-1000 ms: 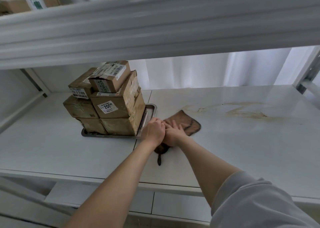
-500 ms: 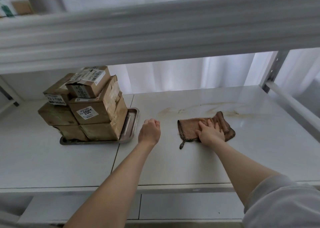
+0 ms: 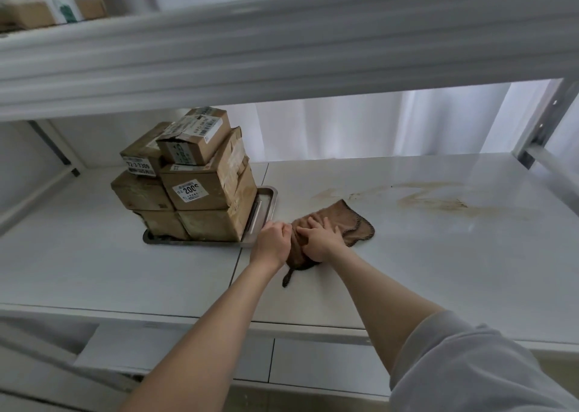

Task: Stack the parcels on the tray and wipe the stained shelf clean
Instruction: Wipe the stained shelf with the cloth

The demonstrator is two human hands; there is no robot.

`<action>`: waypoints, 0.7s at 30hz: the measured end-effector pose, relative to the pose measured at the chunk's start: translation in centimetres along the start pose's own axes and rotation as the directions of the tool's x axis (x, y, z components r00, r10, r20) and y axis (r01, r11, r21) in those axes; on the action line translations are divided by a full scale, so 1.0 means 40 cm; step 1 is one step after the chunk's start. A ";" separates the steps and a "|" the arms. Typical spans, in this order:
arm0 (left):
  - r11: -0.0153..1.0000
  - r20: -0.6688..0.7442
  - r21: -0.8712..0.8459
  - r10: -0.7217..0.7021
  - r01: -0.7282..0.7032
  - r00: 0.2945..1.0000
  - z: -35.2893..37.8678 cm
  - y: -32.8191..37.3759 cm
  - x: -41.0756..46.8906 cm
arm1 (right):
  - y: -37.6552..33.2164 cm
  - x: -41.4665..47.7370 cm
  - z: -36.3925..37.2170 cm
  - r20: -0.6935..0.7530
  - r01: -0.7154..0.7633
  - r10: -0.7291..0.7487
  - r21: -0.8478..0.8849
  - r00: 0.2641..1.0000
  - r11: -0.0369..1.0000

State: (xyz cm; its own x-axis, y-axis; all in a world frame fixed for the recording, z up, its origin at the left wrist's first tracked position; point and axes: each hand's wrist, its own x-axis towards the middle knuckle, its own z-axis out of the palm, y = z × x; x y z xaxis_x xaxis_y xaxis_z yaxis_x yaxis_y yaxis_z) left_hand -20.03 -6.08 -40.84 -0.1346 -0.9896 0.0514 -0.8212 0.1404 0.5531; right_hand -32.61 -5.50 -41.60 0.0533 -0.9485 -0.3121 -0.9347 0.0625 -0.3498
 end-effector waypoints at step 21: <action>0.923 0.561 0.240 0.121 -0.301 0.819 0.305 0.405 -0.017 | 0.421 -0.204 -0.078 -0.271 -0.321 0.370 0.209 0.889 0.924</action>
State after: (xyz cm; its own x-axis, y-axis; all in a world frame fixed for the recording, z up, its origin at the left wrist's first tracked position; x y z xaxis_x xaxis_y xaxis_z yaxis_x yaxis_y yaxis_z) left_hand -40.01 -2.76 -42.06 -0.5205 -0.7752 -0.3579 -0.8507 0.4350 0.2950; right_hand -49.88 2.34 -42.19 -0.3937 -0.9038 -0.1678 -0.8072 0.4272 -0.4073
